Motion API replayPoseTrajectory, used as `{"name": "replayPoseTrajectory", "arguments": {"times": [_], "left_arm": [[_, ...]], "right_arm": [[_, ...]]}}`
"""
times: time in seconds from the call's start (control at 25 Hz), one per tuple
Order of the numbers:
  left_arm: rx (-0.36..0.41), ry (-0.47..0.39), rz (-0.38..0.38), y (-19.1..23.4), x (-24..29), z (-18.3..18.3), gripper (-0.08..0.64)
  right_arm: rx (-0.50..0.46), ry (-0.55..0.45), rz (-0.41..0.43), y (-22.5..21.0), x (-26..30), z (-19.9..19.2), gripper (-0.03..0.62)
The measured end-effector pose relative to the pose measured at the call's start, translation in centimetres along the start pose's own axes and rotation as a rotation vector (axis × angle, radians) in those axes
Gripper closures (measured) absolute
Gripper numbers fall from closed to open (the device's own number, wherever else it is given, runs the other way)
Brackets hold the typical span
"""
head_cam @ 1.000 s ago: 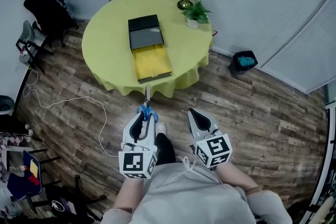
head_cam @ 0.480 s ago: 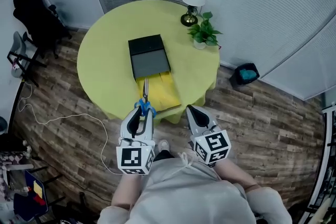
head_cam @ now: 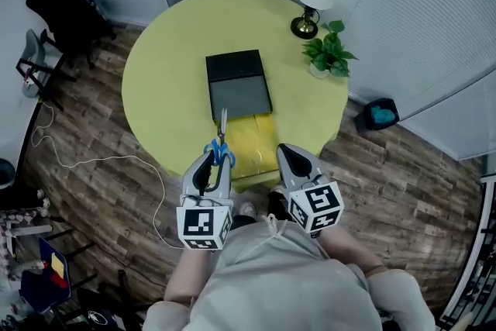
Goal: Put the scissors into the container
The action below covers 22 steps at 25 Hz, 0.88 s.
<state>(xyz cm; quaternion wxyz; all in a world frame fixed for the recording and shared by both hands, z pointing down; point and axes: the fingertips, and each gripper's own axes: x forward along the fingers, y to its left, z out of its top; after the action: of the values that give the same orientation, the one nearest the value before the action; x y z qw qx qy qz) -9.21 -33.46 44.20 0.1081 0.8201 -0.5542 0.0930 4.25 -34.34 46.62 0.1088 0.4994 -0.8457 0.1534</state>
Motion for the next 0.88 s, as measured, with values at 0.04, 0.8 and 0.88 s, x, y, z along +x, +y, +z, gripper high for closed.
{"name": "replayPoseTrajectory", "arguments": {"times": [0.04, 0.8, 0.88], "left_arm": [[-0.001, 0.001, 0.013, 0.2, 0.4, 0.0, 0.468], [-0.003, 0.397, 0.015, -1.1, 10.7, -12.0, 0.468], [0.038, 0.453, -0.009, -1.3, 11.5, -13.9, 0.468]], "right_arm": [[-0.011, 0.003, 0.013, -0.2, 0.7, 0.2, 0.592], [-0.102, 0.043, 0.11, -6.9, 7.0, -0.1, 0.592], [-0.1, 0.045, 0.109, -7.4, 7.1, -0.1, 0.592]]}}
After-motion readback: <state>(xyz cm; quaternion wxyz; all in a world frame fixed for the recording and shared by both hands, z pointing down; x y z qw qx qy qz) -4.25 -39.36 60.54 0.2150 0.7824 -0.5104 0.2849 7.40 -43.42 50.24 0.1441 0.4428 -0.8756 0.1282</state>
